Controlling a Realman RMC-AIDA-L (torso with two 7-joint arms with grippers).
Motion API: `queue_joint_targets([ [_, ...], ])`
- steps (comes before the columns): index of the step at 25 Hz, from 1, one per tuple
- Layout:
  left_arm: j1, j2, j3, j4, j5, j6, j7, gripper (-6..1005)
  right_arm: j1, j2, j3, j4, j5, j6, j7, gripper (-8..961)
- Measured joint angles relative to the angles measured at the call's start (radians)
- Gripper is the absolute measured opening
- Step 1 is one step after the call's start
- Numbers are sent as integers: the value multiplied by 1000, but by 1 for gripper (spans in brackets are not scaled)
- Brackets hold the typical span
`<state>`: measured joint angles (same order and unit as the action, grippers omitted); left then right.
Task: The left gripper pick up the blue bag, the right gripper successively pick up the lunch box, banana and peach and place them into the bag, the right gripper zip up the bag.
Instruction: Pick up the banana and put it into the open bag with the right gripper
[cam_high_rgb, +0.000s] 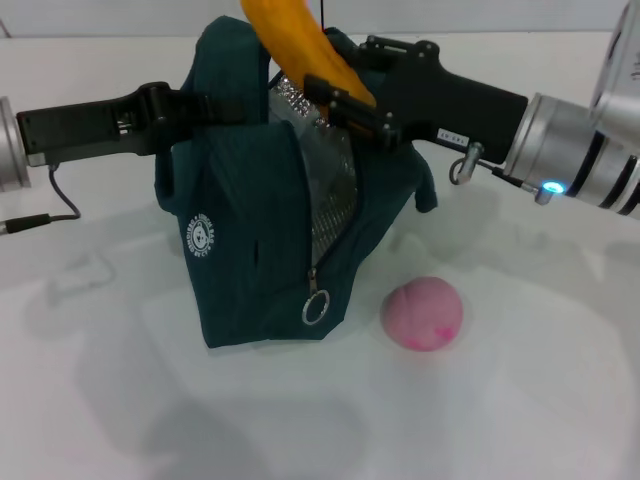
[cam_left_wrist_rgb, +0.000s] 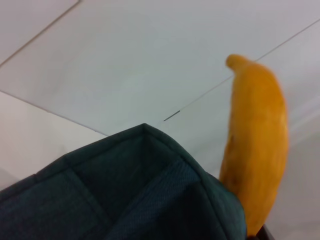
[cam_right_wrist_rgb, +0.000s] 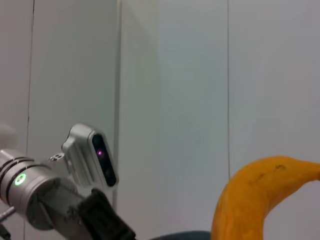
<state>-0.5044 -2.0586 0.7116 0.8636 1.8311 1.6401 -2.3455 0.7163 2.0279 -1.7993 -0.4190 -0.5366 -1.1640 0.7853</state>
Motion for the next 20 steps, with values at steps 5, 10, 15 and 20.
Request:
queue_joint_targets([
  [5, 12, 0, -3, 0, -4, -1, 7, 29, -14, -17, 7, -27, -5, -17, 62, 426],
  [10, 15, -4, -3, 0, -5, -1, 15, 30, -36, -37, 72, -36, -6, -95, 74, 426],
  [15, 14, -5, -3, 0, -18, 2, 18, 30, -51, -104, 116, -73, -73, -180, 220, 426],
  [20, 13, -5, -3, 0, -19, 5, 18, 30, -75, -139, 129, -136, -245, -197, 328, 425],
])
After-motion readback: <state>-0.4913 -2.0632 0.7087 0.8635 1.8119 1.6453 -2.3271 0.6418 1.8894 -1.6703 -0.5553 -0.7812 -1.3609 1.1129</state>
